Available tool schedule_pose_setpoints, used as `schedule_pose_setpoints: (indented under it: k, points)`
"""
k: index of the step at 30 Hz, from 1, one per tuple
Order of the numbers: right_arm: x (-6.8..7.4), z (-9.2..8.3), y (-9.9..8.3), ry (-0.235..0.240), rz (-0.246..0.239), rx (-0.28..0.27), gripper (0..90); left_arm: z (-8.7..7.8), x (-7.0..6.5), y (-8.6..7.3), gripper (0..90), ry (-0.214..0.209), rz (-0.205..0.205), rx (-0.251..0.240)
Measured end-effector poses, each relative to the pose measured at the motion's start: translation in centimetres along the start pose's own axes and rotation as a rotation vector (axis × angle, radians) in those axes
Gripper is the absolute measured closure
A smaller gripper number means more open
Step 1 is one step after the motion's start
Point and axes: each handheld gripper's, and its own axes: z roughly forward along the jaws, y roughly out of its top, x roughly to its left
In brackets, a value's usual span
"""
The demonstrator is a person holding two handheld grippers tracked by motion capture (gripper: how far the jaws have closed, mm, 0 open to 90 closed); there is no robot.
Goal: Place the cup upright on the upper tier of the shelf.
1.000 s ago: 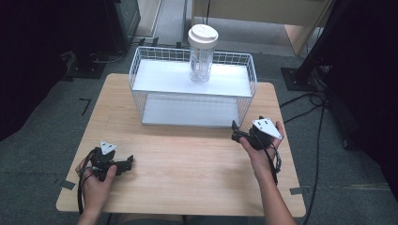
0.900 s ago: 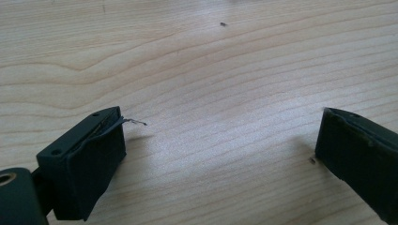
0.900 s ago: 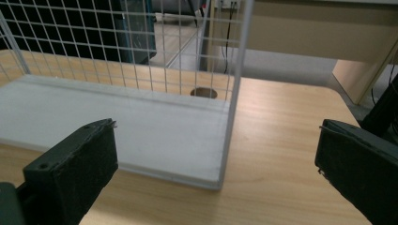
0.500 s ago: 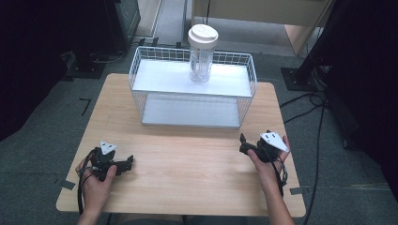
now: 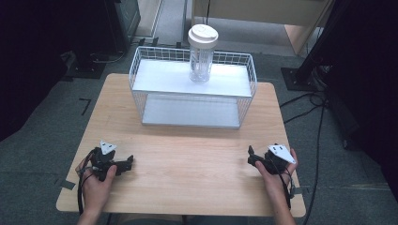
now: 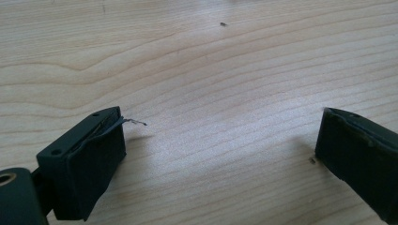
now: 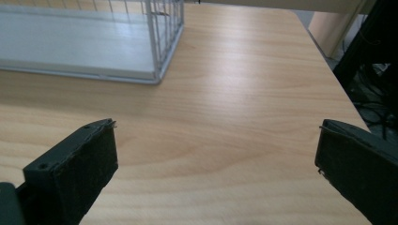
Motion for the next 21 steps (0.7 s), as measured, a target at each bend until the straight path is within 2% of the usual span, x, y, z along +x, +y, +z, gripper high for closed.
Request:
schedule_pose_setpoints:
  k: [6, 15, 17, 18, 19, 20, 21]
  points:
    - [-1.1, -0.9, -1.3, -0.029, -0.029, 0.031, 0.0, 0.0, 0.0, 0.0, 2.4, 0.000, 0.000, -0.001]
    - [-1.8, -1.7, -2.0, -0.051, -0.068, 0.058, 0.0, 0.0, 0.0, 0.0, 2.4, 0.000, 0.001, -0.001]
    - [-2.1, -2.0, -2.3, -0.070, -0.095, 0.096, 0.0, 0.0, 0.0, 0.0, 2.4, 0.000, 0.001, 0.000]
    - [-2.1, -2.0, -2.3, -0.070, -0.095, 0.096, 0.0, 0.0, 0.0, 0.0, 2.4, 0.000, 0.001, 0.000]
    - [-2.2, -2.2, -2.5, -0.097, -0.122, 0.134, 0.0, 0.0, 0.0, 0.0, 2.4, 0.000, 0.001, -0.001]
    - [-2.2, -2.2, -2.5, -0.097, -0.122, 0.134, 0.0, 0.0, 0.0, 0.0, 2.4, 0.000, 0.000, -0.001]
    - [-2.3, -2.5, -2.8, -0.101, -0.147, 0.164, 0.0, 0.0, 0.0, 0.0, 2.4, 0.001, 0.000, -0.001]
